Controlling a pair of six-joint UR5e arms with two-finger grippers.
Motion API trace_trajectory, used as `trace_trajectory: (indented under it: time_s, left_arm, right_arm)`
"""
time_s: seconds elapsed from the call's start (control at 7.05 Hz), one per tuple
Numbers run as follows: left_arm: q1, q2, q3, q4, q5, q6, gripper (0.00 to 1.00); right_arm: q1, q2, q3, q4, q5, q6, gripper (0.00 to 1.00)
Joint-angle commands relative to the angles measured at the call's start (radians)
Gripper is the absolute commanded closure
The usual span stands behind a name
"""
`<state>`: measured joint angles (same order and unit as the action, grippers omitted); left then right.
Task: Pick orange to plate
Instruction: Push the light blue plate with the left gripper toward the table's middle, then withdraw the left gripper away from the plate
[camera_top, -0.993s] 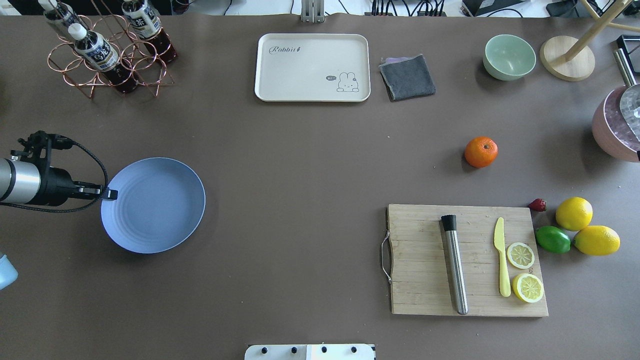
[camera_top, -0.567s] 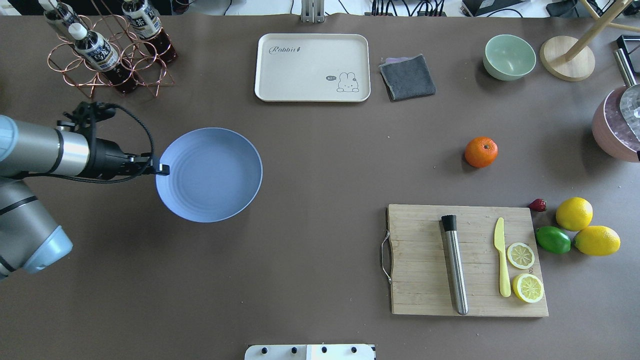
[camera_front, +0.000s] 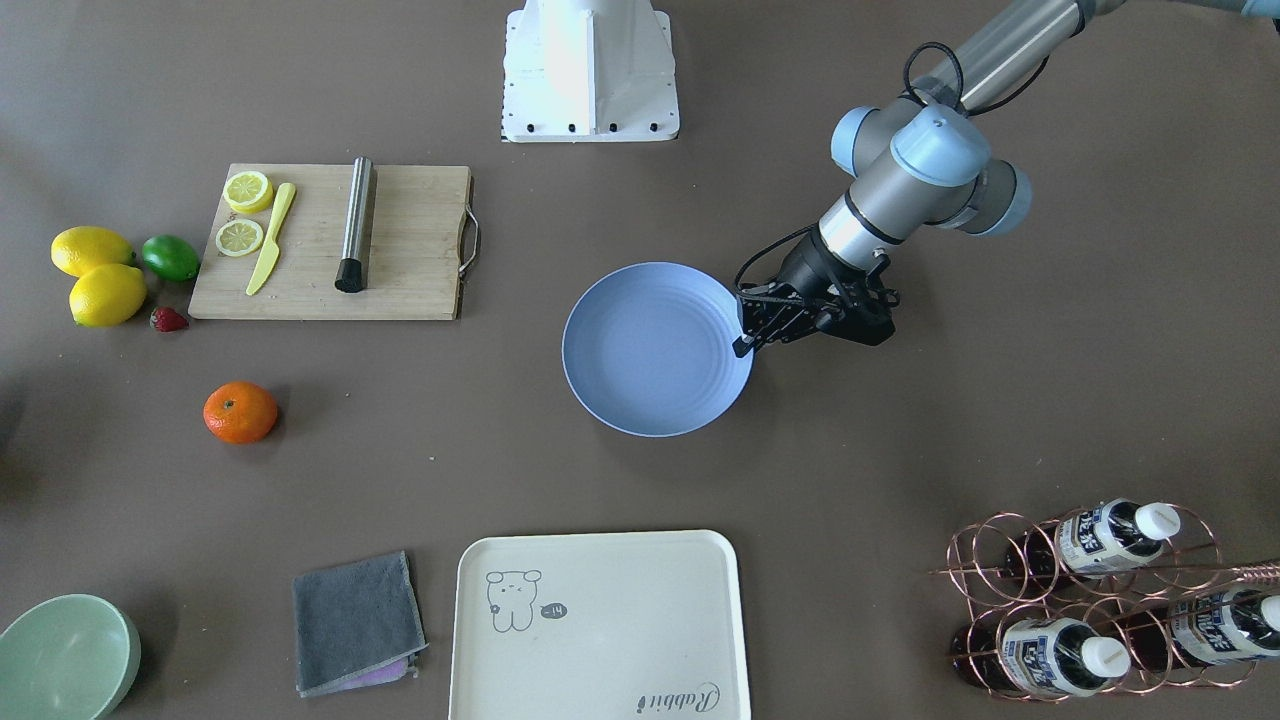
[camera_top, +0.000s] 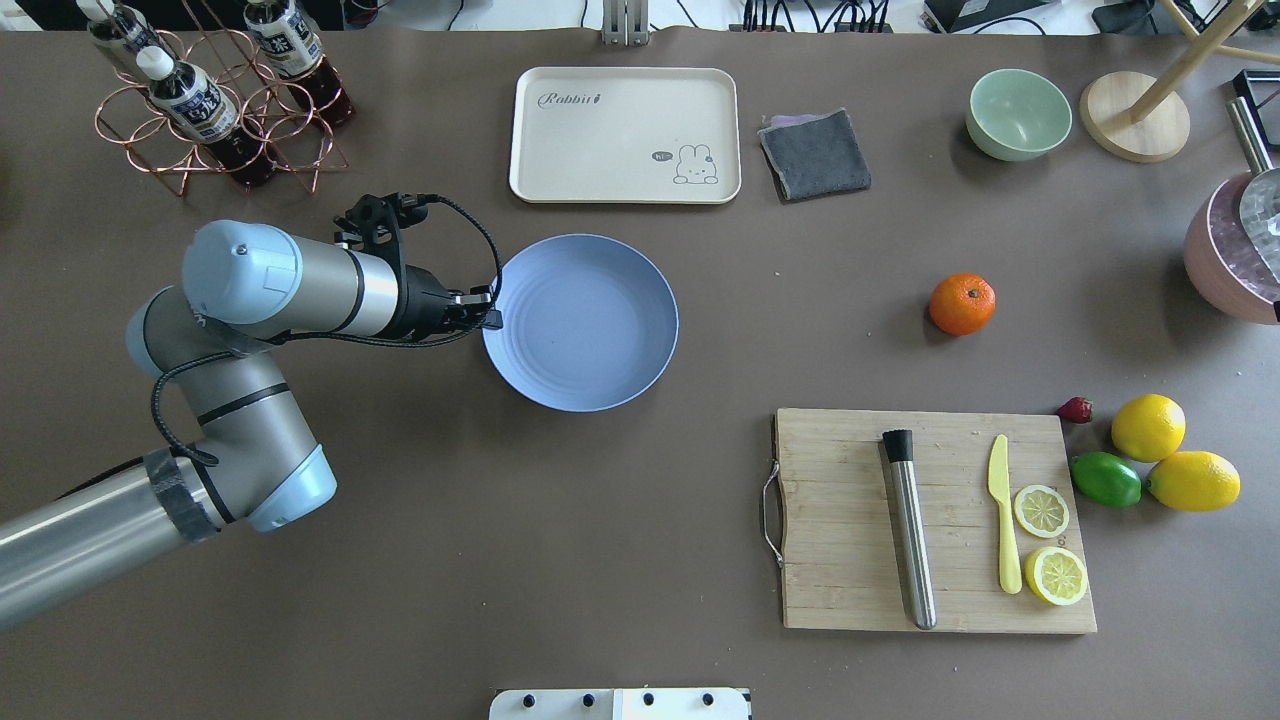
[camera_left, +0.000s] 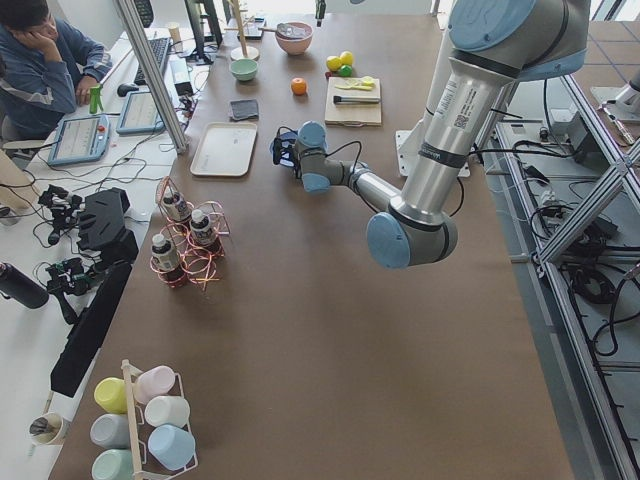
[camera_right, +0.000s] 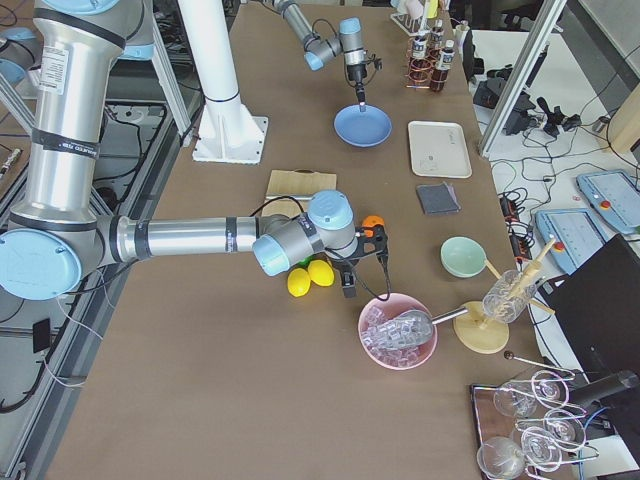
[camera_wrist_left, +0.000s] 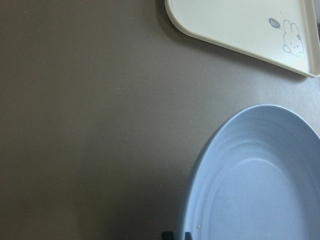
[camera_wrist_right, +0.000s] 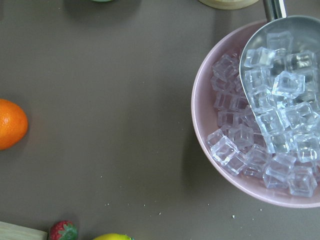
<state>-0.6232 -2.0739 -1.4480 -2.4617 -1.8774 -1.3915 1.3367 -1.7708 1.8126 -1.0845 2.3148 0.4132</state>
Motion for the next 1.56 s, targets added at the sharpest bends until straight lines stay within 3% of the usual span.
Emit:
trace_trajectory:
  time_s: [0.0, 0.14, 0.28, 0.57, 0.85, 1.13, 1.28, 1.42]
  left_arm:
    - [0.030, -0.081, 0.072, 0.003, 0.076, -0.001, 1.00]
    - [0.030, -0.081, 0.075, 0.003, 0.077, 0.005, 1.00]
    - [0.031, -0.075, 0.078, 0.001, 0.078, 0.040, 0.03]
    - [0.010, -0.028, 0.036, 0.003, 0.070, 0.057, 0.02]
    - [-0.178, 0.137, -0.066, 0.001, -0.155, 0.162, 0.02]
    - [-0.329, 0.416, -0.187, 0.001, -0.263, 0.437, 0.02]
    - [-0.430, 0.505, -0.186, 0.001, -0.341, 0.595, 0.02]
    - [-0.575, 0.529, -0.152, 0.044, -0.467, 0.761, 0.02]
  right_arm:
    - [-0.004, 0.023, -0.006, 0.000, 0.000, 0.001, 0.00]
    - [-0.005, 0.039, -0.016, -0.002, -0.003, 0.001, 0.00]
    - [-0.005, 0.042, -0.015, -0.002, -0.002, 0.001, 0.00]
    - [-0.005, 0.042, -0.012, -0.002, 0.003, 0.001, 0.00]
    - [-0.005, 0.042, -0.012, -0.002, 0.005, 0.001, 0.00]
    - [-0.005, 0.042, -0.015, -0.002, 0.000, -0.002, 0.00]
    - [-0.005, 0.040, -0.015, 0.000, 0.000, -0.007, 0.00]
    - [-0.005, 0.040, -0.015, 0.000, 0.000, -0.008, 0.00]
